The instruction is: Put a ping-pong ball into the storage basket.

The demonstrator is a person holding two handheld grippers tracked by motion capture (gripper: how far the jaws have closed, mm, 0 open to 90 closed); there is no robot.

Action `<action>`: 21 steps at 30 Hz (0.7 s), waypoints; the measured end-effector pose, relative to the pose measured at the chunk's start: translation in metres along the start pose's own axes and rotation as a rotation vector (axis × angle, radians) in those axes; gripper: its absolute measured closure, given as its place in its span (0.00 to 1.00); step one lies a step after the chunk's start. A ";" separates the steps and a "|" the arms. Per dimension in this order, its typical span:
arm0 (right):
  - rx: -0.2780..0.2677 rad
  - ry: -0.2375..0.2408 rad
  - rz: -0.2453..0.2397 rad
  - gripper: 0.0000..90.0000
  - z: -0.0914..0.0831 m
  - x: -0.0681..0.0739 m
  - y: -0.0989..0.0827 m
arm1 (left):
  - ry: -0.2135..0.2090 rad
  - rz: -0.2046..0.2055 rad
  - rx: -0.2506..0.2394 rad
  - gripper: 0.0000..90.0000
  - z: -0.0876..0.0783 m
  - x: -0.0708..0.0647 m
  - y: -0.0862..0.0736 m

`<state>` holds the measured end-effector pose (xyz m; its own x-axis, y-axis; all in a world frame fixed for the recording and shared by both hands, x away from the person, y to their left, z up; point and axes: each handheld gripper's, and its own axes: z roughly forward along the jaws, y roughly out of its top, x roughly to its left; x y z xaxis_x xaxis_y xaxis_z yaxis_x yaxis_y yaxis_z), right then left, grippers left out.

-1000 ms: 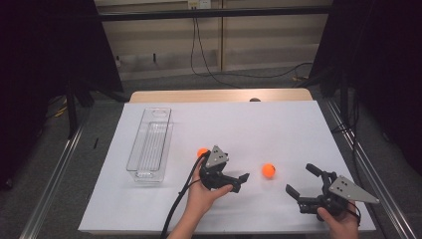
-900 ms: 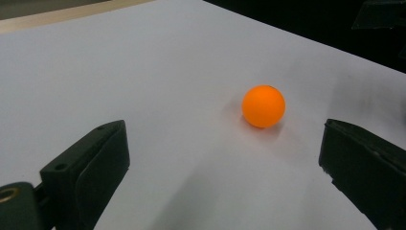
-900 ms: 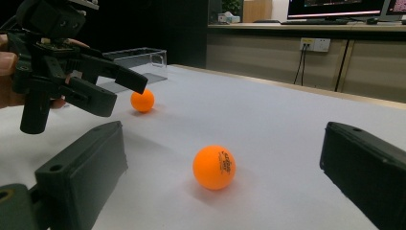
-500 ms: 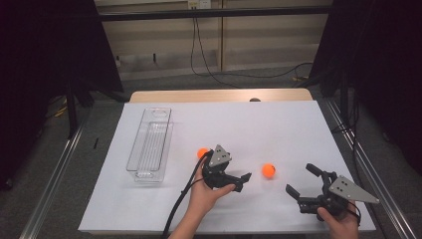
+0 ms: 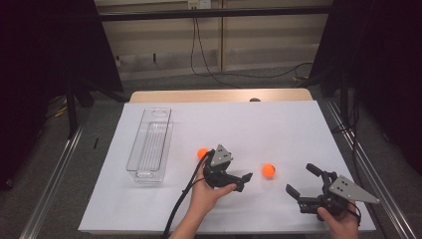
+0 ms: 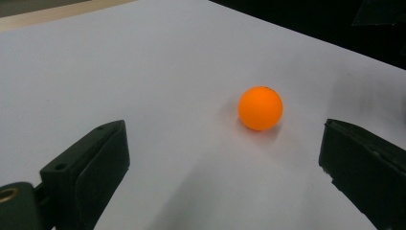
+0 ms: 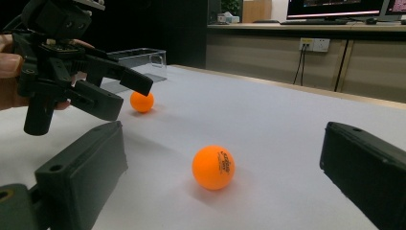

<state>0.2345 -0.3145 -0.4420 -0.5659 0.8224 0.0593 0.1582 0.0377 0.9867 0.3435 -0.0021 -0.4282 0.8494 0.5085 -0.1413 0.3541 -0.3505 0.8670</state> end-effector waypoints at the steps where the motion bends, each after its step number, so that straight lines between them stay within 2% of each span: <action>1: 0.000 -0.001 0.000 0.02 0.000 0.000 0.000 | 0.001 0.001 -0.002 0.04 0.000 0.000 0.000; 21: 0.000 0.001 -0.001 0.02 0.000 0.000 0.000 | 0.000 -0.002 0.025 0.04 0.008 -0.002 0.000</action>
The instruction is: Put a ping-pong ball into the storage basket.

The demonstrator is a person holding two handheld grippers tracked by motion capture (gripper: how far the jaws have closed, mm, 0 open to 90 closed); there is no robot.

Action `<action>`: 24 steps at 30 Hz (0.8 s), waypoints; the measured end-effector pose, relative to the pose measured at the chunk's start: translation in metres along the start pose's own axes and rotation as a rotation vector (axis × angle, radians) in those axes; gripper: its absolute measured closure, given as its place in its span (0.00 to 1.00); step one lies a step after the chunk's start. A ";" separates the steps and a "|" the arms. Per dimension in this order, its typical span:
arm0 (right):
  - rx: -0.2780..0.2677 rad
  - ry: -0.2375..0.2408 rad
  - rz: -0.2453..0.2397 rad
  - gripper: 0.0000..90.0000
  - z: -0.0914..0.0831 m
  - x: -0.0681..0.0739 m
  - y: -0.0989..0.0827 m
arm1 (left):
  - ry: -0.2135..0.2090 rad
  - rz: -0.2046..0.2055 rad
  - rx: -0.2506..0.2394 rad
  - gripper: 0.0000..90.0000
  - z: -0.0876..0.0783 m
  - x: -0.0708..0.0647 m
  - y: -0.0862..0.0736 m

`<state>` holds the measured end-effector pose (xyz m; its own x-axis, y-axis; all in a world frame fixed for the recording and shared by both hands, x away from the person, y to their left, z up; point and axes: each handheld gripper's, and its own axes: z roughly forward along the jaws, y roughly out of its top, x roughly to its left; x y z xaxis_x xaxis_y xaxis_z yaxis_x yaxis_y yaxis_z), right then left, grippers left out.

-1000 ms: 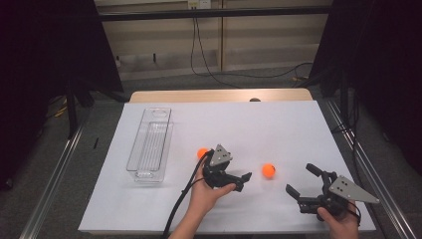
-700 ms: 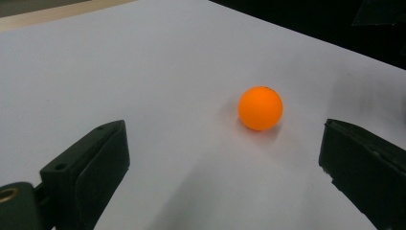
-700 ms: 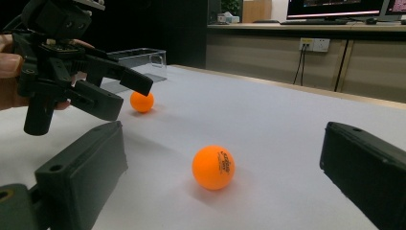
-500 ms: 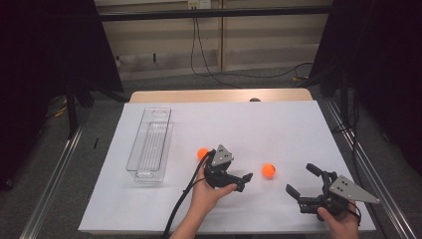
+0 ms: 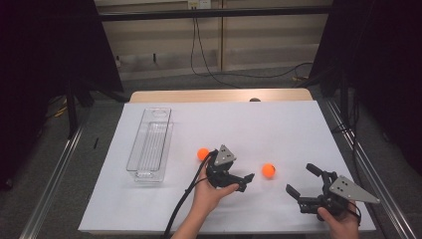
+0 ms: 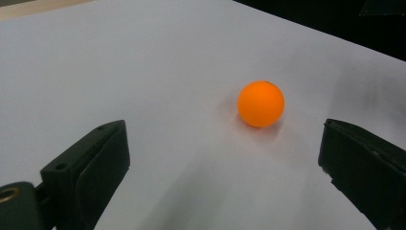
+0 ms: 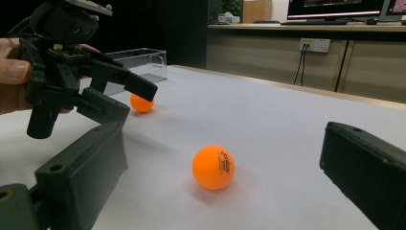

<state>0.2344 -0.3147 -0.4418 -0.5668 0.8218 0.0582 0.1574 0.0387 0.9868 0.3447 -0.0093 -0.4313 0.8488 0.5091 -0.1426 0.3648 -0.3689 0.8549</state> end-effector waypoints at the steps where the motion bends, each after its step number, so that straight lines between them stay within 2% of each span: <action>1: 0.000 0.000 0.000 0.02 0.000 0.000 0.000 | 0.001 0.004 0.002 0.04 0.000 0.000 0.000; 10: -0.001 0.000 0.000 0.02 0.000 0.000 0.000 | 0.004 0.007 -0.001 0.04 0.003 -0.001 0.003; 24: 0.002 0.002 0.000 0.02 0.000 0.000 0.000 | 0.003 0.004 0.027 0.05 0.013 -0.001 0.004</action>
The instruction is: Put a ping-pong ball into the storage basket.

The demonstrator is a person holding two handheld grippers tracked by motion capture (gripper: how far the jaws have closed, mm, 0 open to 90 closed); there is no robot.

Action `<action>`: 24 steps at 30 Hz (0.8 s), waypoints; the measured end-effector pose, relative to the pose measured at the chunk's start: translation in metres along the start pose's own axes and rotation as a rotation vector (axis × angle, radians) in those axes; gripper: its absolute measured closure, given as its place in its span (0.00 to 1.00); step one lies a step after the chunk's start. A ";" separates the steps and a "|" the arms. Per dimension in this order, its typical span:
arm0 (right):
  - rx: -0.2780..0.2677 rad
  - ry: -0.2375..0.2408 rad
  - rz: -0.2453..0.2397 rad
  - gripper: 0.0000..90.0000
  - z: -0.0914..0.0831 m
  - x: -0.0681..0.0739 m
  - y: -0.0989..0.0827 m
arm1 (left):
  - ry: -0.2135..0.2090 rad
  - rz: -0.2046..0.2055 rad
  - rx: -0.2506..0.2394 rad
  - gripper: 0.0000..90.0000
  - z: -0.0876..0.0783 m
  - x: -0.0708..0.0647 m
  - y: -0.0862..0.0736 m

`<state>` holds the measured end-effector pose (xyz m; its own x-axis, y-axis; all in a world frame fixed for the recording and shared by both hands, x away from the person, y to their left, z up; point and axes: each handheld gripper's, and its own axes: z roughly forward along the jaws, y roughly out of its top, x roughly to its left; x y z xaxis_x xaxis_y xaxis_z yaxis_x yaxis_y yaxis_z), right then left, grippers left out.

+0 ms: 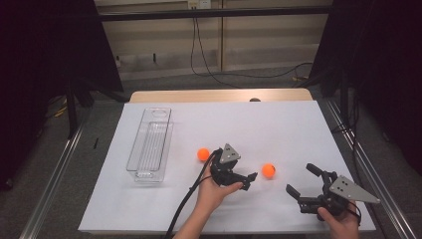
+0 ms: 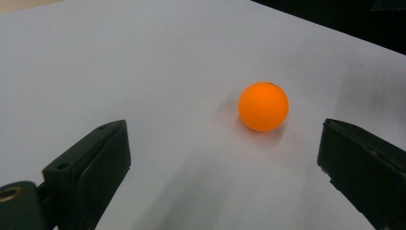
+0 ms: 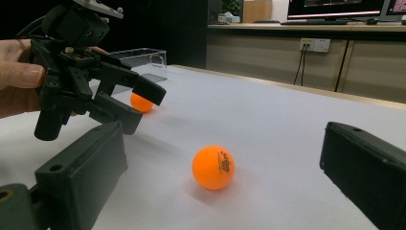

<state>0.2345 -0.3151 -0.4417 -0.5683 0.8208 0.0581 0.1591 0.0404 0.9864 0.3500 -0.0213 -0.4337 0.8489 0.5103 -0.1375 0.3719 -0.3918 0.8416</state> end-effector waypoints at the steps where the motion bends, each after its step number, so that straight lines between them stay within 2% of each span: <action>1: 0.000 0.000 0.000 0.02 0.000 0.000 0.000 | 0.000 -0.004 0.005 0.05 0.001 0.000 0.000; 7: -0.002 -0.001 0.000 0.02 0.000 0.000 0.000 | -0.006 0.012 0.019 0.04 0.005 -0.002 0.003; 10: 0.000 0.000 0.000 0.02 0.000 0.000 0.000 | -0.007 -0.003 0.019 0.04 0.007 -0.003 0.005; 16: -0.003 0.000 -0.001 0.02 0.000 0.000 0.000 | -0.014 -0.001 0.044 0.04 0.012 -0.005 0.008; 24: 0.000 0.002 -0.001 0.02 0.000 0.000 0.000 | -0.015 -0.002 0.055 0.04 0.019 -0.007 0.010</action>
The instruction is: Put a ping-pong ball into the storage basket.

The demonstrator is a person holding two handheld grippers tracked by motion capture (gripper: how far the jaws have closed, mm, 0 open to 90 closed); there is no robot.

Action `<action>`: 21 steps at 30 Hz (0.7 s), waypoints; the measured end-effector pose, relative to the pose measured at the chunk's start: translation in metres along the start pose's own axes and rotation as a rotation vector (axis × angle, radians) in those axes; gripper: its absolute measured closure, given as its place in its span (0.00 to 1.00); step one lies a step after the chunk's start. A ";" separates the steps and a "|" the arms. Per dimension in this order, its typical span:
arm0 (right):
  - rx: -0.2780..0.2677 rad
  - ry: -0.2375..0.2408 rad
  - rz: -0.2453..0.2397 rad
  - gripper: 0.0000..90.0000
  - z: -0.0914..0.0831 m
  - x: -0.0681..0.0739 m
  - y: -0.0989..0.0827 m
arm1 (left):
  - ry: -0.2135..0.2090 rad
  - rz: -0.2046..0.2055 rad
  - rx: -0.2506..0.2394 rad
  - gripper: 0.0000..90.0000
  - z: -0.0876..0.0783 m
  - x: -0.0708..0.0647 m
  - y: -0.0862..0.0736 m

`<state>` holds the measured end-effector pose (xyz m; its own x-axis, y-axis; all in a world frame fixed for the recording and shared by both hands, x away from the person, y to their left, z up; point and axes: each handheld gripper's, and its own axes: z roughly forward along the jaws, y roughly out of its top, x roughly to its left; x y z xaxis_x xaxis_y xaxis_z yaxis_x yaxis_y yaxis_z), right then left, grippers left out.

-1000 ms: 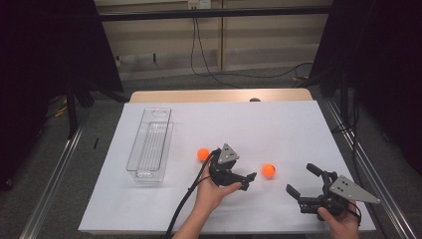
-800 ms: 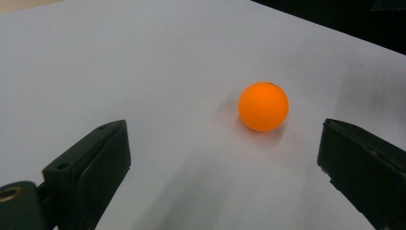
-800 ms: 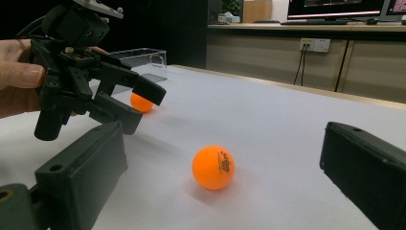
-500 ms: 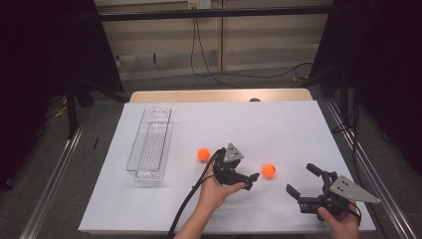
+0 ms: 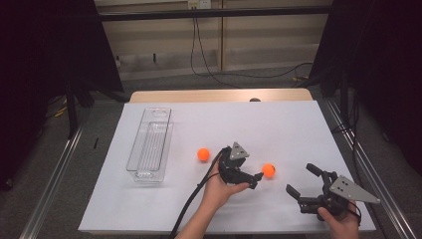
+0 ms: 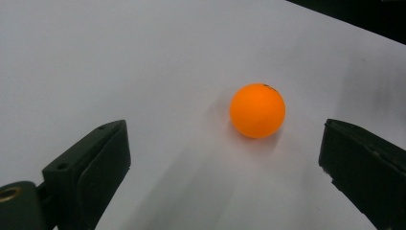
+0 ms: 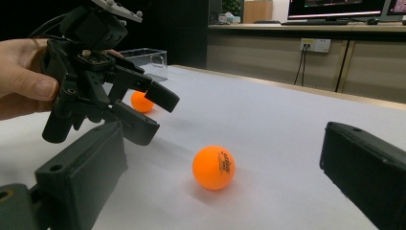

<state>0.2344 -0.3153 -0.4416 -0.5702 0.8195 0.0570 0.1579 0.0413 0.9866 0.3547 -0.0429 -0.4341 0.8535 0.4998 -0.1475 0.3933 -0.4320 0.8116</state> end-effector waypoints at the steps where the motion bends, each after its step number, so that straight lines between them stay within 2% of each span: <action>1: -0.002 -0.001 0.001 0.02 0.000 0.000 0.000 | 0.000 0.001 0.004 0.04 0.000 0.000 0.000; 21: 0.001 0.001 0.002 0.02 0.000 0.000 0.000 | -0.004 0.008 0.046 0.06 0.013 -0.001 0.003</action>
<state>0.2346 -0.3149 -0.4418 -0.5706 0.8191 0.0594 0.1597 0.0397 0.9864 0.3592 -0.0547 -0.4392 0.8578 0.4935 -0.1438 0.4021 -0.4700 0.7858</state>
